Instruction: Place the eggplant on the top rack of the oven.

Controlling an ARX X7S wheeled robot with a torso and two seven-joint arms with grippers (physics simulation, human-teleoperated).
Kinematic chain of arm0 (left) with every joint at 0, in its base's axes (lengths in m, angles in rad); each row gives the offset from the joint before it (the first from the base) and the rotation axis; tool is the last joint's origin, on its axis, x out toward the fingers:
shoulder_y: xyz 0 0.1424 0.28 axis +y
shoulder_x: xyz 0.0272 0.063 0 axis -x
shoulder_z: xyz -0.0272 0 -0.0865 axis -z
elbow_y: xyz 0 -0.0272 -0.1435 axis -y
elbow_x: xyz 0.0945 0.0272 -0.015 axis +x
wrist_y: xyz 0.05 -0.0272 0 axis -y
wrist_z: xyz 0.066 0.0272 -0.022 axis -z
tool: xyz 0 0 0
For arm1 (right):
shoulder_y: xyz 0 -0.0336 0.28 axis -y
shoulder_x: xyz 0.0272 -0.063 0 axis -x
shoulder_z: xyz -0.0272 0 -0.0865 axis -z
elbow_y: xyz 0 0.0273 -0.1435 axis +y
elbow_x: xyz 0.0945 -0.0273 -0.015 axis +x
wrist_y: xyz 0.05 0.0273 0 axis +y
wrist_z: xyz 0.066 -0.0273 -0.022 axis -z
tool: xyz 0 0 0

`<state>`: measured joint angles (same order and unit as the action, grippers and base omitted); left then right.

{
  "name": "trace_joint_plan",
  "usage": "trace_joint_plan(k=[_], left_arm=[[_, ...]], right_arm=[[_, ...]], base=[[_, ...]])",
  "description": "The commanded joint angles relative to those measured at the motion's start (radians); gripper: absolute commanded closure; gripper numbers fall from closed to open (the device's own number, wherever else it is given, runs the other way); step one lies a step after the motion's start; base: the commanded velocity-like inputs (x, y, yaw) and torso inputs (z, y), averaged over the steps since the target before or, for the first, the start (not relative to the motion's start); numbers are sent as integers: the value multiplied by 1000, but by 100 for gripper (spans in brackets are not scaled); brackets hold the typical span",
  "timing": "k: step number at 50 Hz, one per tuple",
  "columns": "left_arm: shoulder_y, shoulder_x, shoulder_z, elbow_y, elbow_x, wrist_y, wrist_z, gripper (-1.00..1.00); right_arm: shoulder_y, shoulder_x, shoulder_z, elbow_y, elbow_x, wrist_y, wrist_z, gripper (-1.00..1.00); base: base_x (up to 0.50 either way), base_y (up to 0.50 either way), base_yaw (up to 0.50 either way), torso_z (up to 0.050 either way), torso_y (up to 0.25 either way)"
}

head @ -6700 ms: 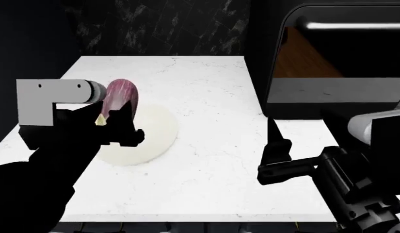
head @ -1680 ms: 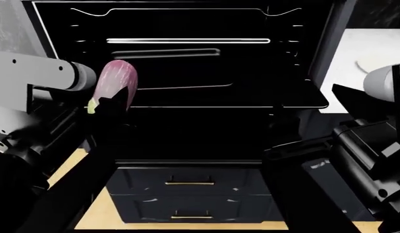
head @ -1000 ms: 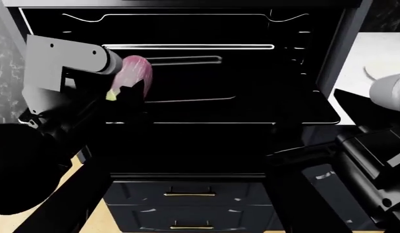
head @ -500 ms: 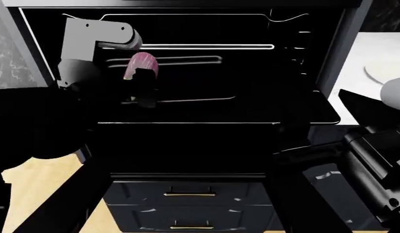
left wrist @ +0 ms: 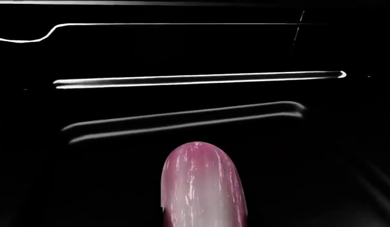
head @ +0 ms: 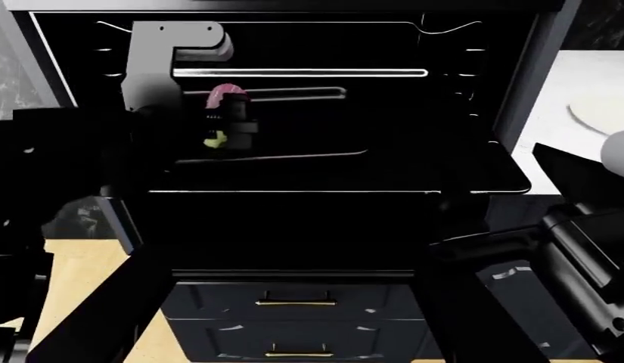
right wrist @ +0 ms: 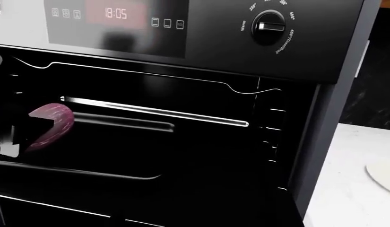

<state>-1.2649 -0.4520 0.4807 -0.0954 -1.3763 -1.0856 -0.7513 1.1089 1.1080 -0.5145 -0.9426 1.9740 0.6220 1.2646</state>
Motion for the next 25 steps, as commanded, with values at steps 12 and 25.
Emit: trace_joint_plan(k=[12,25], left_arm=[[-40,50,76,-190,133,82,99,100],[-72,89,114,-328,203,136,164,100]], right_arm=[[-2,7,10,-20,12,-8,17,-100],[3,10,13,-17,19,-7,27,-100]], base=[[0,0,0,0,1],[0,0,0,0,0]])
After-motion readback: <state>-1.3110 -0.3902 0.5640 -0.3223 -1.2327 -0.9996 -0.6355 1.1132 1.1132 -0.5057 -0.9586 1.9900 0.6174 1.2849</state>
